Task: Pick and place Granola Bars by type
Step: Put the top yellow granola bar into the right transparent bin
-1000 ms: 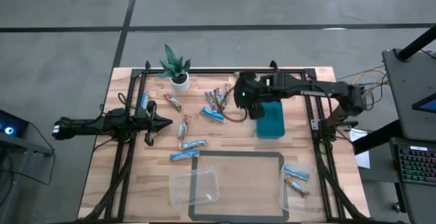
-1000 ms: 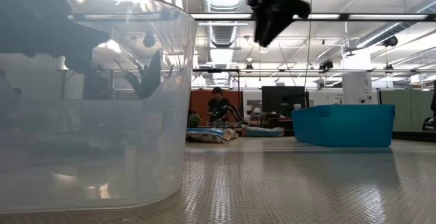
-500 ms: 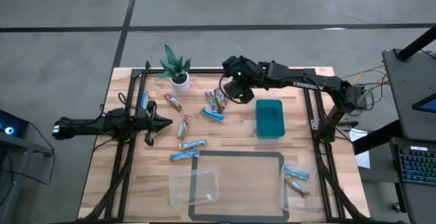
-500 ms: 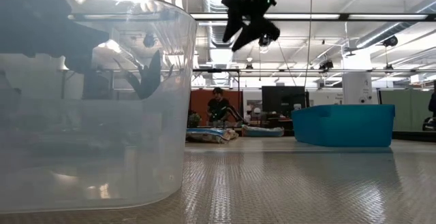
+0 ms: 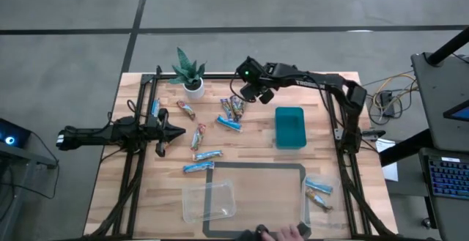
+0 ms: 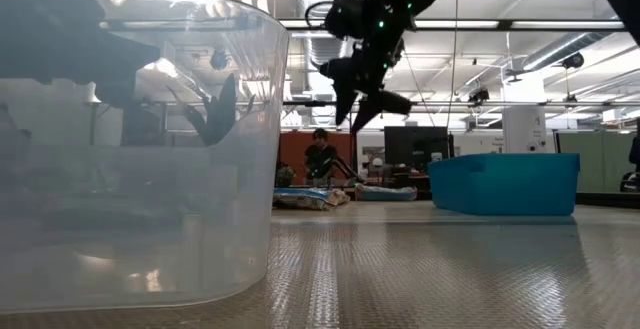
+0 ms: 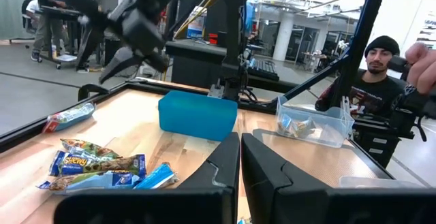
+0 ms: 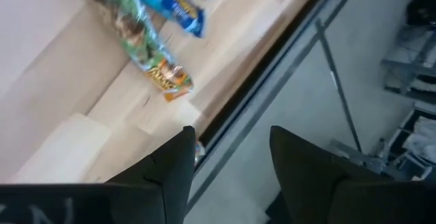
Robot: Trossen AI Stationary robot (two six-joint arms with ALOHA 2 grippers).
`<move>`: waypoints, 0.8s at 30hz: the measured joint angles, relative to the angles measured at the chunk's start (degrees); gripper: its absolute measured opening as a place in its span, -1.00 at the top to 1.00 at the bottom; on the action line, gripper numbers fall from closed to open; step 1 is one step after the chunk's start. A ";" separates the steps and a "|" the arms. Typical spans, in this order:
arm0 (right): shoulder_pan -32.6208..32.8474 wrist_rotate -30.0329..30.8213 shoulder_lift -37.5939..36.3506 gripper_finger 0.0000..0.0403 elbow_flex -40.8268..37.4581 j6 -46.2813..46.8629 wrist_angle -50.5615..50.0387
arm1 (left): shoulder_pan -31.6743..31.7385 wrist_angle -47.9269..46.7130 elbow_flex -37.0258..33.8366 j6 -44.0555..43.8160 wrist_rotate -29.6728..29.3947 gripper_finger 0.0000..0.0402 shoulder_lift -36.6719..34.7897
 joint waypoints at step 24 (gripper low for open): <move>1.31 -6.98 11.23 0.14 -0.13 -1.53 -1.43 | 0.02 0.01 -0.01 0.00 0.00 1.00 0.00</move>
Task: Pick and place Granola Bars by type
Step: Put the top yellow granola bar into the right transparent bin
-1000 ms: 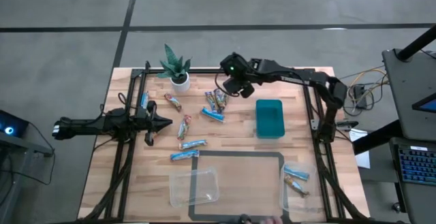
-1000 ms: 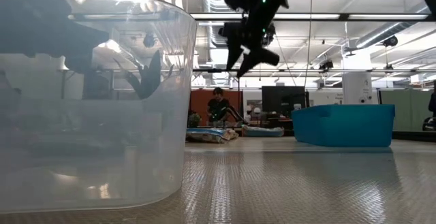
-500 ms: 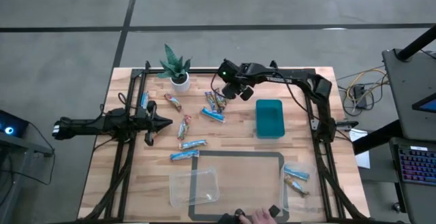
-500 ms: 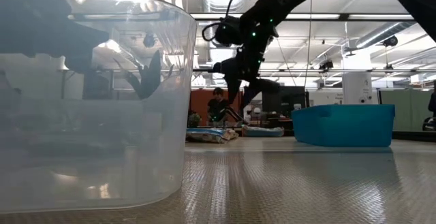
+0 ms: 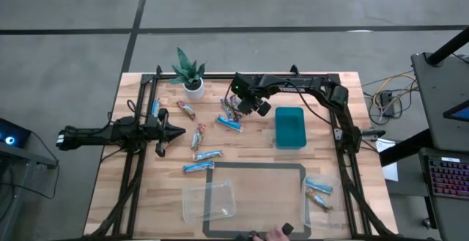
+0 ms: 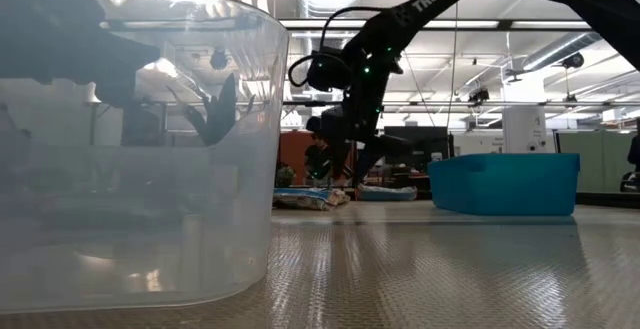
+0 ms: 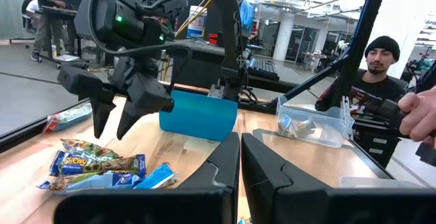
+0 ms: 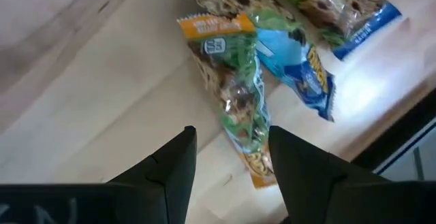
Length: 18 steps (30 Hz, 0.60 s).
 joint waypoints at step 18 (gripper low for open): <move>0.52 -1.85 2.39 0.14 -0.15 -0.22 3.69 | 0.00 -0.01 0.00 0.00 -0.01 1.00 0.00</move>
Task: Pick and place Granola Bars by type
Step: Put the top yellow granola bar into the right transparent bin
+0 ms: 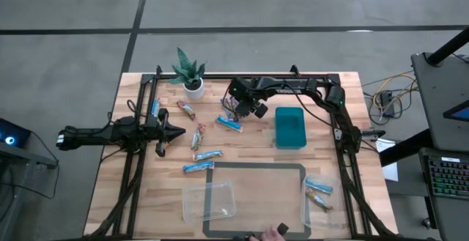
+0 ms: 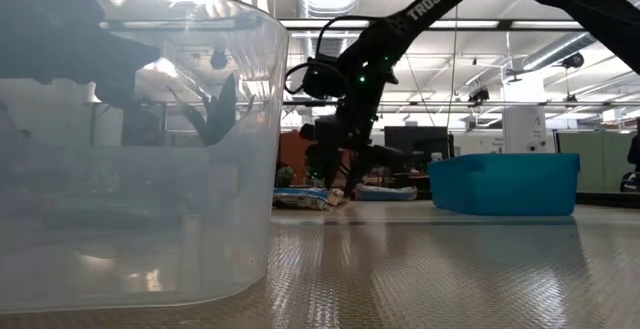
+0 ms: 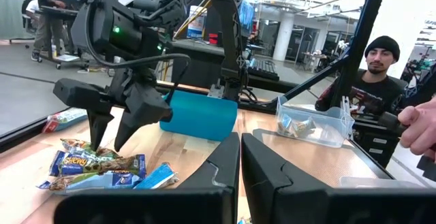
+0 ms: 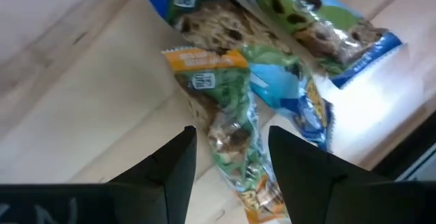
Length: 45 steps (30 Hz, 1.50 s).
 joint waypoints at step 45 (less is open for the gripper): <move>3.17 13.05 0.84 0.96 18.11 22.30 -23.18 | -0.01 0.00 -0.01 0.00 0.00 1.00 0.00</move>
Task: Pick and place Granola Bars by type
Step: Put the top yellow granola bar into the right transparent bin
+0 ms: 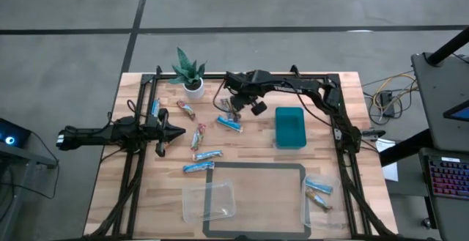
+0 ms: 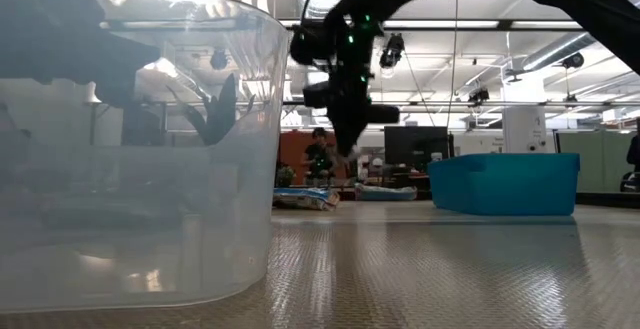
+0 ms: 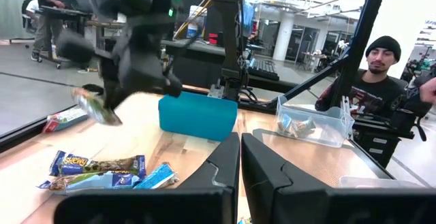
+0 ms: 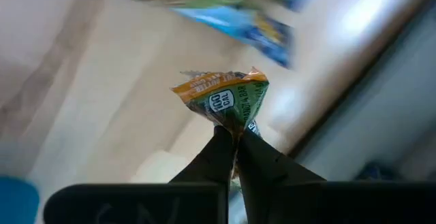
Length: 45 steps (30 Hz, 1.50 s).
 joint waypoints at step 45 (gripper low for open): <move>25.05 -1.50 -6.45 0.96 23.77 80.74 -29.15 | 0.00 0.00 0.00 0.00 0.00 1.00 0.00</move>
